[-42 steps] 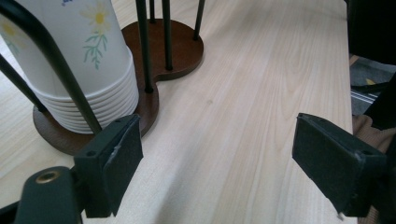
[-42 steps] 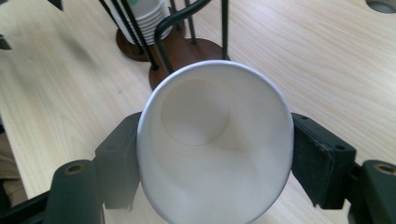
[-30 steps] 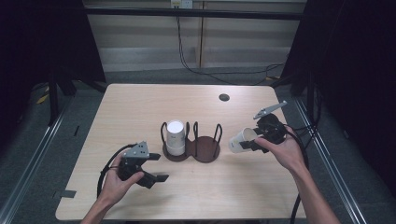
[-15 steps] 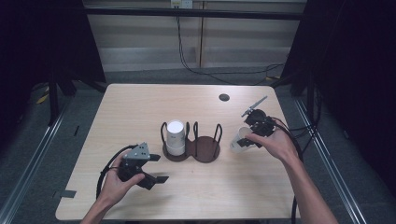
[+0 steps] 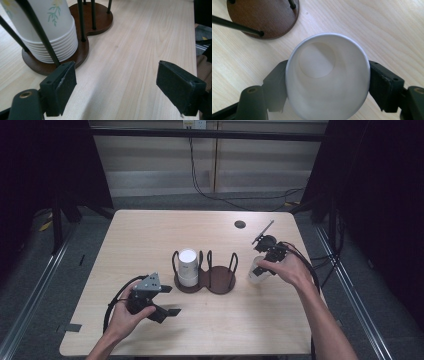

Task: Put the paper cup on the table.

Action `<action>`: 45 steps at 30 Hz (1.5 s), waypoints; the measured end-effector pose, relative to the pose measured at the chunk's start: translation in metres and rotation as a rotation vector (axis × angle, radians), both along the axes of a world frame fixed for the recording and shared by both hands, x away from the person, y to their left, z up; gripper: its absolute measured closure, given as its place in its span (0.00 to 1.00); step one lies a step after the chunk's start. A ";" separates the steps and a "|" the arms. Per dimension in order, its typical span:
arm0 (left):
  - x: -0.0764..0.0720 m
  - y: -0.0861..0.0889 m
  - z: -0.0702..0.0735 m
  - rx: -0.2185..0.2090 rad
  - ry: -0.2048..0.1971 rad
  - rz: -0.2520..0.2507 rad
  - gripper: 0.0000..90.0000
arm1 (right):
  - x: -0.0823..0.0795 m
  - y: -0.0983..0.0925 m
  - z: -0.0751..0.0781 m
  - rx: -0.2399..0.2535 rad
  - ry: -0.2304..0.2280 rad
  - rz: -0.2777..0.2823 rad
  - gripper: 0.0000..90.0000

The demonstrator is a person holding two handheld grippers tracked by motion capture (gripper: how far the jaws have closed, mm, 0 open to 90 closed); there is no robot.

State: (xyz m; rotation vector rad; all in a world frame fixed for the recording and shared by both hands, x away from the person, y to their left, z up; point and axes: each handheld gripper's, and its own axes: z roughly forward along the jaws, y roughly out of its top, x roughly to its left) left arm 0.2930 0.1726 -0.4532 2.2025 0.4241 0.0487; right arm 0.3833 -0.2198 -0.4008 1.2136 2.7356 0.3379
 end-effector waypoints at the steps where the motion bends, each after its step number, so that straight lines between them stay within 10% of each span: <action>1: -0.001 -0.001 0.000 0.000 0.002 0.005 0.18 | 0.001 0.001 -0.001 -0.010 0.004 -0.006 0.28; 14: 0.001 0.001 0.000 0.020 0.000 0.030 0.18 | 0.013 0.005 -0.016 -0.030 0.026 -0.055 0.24; 45: 0.004 0.002 -0.003 0.025 0.009 0.045 0.18 | 0.005 -0.003 -0.008 0.120 -0.053 -0.104 0.16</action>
